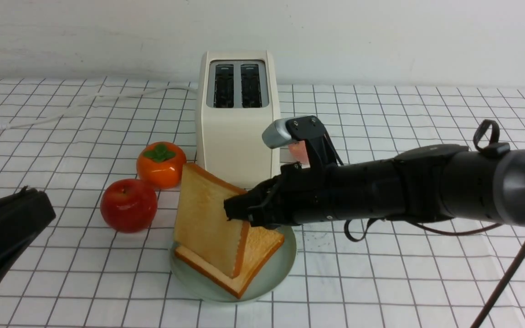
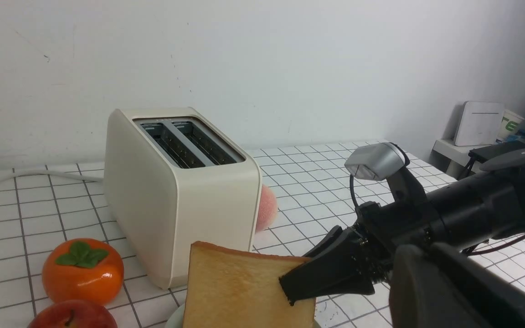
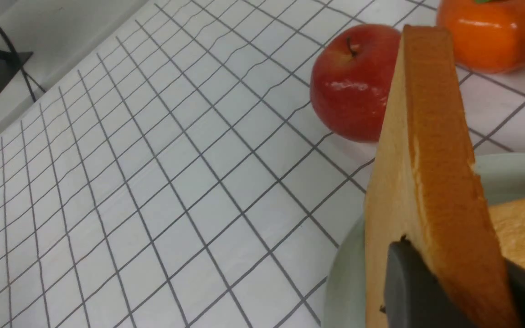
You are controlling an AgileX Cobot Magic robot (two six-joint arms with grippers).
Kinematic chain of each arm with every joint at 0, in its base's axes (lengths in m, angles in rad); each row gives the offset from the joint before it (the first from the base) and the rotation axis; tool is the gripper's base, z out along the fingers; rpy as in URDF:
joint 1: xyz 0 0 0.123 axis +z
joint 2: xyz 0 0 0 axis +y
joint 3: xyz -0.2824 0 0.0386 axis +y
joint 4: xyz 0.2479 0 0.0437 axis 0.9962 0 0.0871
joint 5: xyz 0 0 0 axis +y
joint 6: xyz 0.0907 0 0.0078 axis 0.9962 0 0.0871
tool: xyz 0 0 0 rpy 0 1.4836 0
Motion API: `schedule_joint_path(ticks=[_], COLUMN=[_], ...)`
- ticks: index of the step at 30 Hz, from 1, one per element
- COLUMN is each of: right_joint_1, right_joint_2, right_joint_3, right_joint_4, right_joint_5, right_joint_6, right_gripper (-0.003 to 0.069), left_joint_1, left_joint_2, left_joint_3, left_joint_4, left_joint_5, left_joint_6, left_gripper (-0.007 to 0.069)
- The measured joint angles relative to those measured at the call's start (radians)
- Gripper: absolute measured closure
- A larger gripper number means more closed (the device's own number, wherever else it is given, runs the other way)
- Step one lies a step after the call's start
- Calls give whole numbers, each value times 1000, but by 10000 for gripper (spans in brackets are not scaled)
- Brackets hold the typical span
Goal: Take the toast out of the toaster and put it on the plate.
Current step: Use the right arm to put a slice of bread into the plate
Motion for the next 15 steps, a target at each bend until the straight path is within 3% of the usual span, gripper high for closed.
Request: schedule_joint_path(ticks=[15], right_joint_1=[-1], right_joint_2=[40], right_joint_3=[-1], right_joint_4=[3], right_joint_5=[7], right_joint_6=[14], right_gripper=[547], left_joint_1=[0], left_joint_2=[0], left_joint_3=[0], left_joint_4=[0], left_joint_5=[0], left_joint_6=[0], left_gripper=[609])
